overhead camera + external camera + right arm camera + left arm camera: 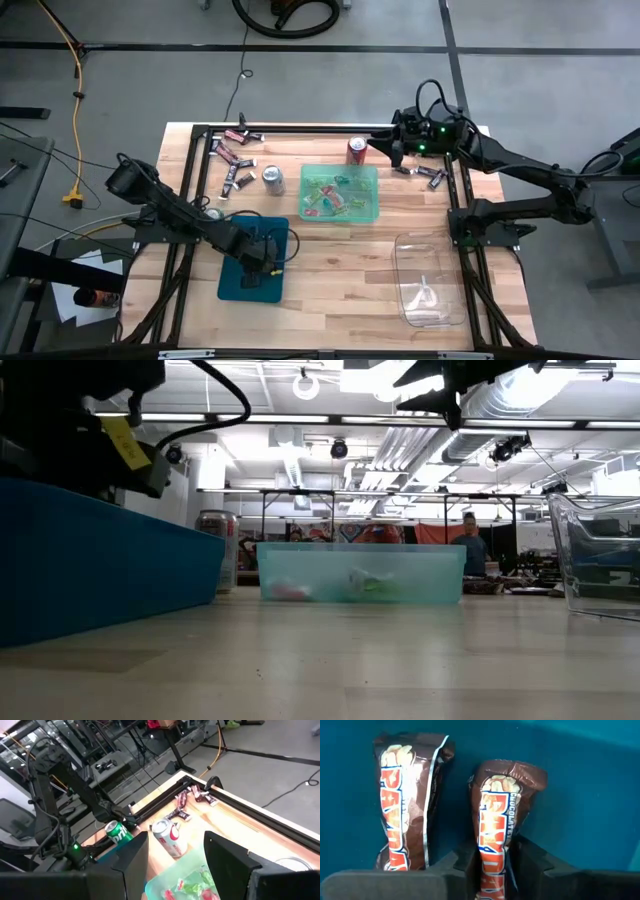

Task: Organize candy in baskets
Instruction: Put the brown red chocolate into the blue bin

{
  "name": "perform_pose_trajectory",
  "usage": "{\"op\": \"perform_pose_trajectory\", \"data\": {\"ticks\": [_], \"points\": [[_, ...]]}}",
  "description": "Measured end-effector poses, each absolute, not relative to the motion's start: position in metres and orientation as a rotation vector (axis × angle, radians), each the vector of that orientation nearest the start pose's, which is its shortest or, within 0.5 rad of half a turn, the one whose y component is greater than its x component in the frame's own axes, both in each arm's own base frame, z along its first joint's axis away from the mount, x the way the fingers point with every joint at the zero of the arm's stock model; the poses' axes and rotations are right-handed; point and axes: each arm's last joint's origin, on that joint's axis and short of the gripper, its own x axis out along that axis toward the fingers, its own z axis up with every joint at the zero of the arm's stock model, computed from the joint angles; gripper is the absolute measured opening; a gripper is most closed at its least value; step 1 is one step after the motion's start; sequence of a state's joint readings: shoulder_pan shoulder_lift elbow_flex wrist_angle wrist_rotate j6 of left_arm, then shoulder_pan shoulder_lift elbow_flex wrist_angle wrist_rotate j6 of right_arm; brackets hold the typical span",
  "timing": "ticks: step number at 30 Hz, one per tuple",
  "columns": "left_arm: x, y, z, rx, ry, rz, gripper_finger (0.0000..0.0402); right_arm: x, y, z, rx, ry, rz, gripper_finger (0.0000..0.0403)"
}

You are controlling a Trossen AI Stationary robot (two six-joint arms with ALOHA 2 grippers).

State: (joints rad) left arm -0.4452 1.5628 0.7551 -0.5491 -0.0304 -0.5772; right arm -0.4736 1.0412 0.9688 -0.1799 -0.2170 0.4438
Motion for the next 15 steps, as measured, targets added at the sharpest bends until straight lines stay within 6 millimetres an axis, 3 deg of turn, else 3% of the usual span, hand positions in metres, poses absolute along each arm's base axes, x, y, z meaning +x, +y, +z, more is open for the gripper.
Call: {"op": "perform_pose_trajectory", "data": {"ticks": [7, 15], "points": [[0.232, -0.104, 0.15, -0.261, 1.363, 0.027, 0.0152, 0.206, -0.098, 0.348, 0.531, 0.196, -0.309, 0.0186], [0.233, -0.087, 0.2, -0.437, 1.388, -0.158, 0.0216, 0.206, -0.098, 0.348, 0.531, 0.196, -0.309, 0.0186]]}}
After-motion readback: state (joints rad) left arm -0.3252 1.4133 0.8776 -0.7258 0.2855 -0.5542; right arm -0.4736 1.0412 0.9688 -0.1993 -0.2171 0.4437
